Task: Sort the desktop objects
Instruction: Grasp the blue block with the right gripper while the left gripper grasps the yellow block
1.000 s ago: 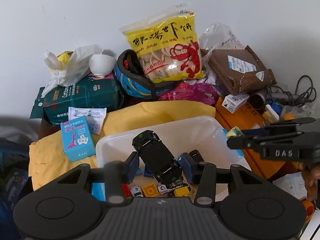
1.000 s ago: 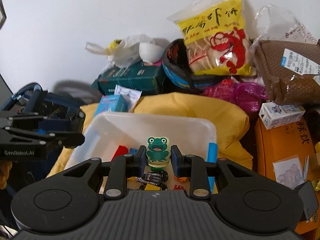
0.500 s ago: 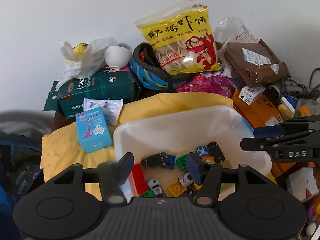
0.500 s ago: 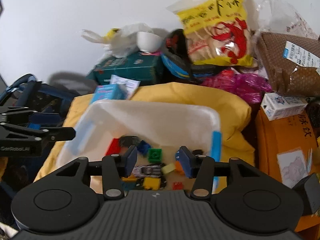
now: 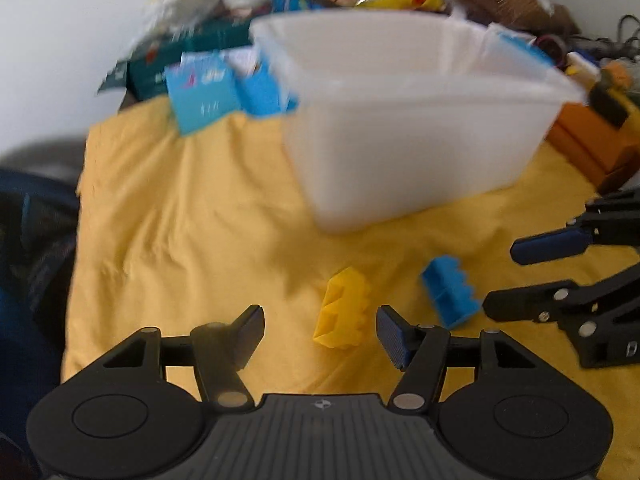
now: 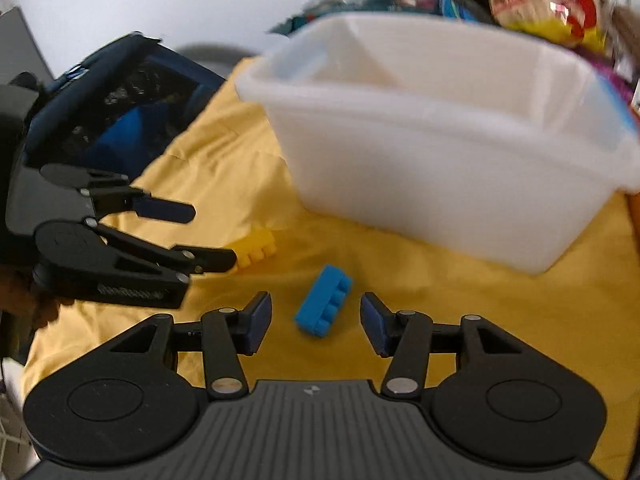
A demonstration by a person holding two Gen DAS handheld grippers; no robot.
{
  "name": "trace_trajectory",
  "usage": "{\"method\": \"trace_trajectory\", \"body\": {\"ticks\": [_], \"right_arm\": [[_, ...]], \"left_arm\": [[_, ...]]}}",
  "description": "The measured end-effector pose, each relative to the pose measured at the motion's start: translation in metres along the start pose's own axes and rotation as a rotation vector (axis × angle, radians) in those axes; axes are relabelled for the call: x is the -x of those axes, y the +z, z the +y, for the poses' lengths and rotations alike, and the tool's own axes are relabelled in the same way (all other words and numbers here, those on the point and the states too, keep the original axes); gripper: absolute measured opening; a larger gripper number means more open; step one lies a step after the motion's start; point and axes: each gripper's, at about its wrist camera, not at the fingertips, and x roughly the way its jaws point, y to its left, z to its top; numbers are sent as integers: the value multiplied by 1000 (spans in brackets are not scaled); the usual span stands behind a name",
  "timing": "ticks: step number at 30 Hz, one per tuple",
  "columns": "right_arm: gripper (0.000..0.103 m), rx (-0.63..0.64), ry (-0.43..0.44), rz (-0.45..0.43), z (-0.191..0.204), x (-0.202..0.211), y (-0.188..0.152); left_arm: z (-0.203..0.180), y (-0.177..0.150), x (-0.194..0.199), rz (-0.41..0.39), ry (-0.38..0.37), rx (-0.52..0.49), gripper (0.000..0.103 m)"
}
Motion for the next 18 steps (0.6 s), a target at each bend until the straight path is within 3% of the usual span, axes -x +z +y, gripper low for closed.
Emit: {"method": "trace_trajectory", "body": {"ticks": [5, 7, 9, 14, 18], "right_arm": [[50, -28, -30, 18, 4, -28, 1], [32, -58, -43, 50, 1, -37, 1], [25, -78, -41, 48, -2, -37, -2], [25, -72, -40, 5, -11, -22, -3], [25, -66, -31, -41, -22, 2, -4]], "left_arm": [[0, 0, -23, -3, 4, -20, 64], [-4, 0, -27, -4, -12, -44, 60], [-9, -3, -31, 21, -44, -51, 50], [-12, -5, -29, -3, -62, -74, 28], [-9, -5, -17, -40, -80, -56, 28]]}}
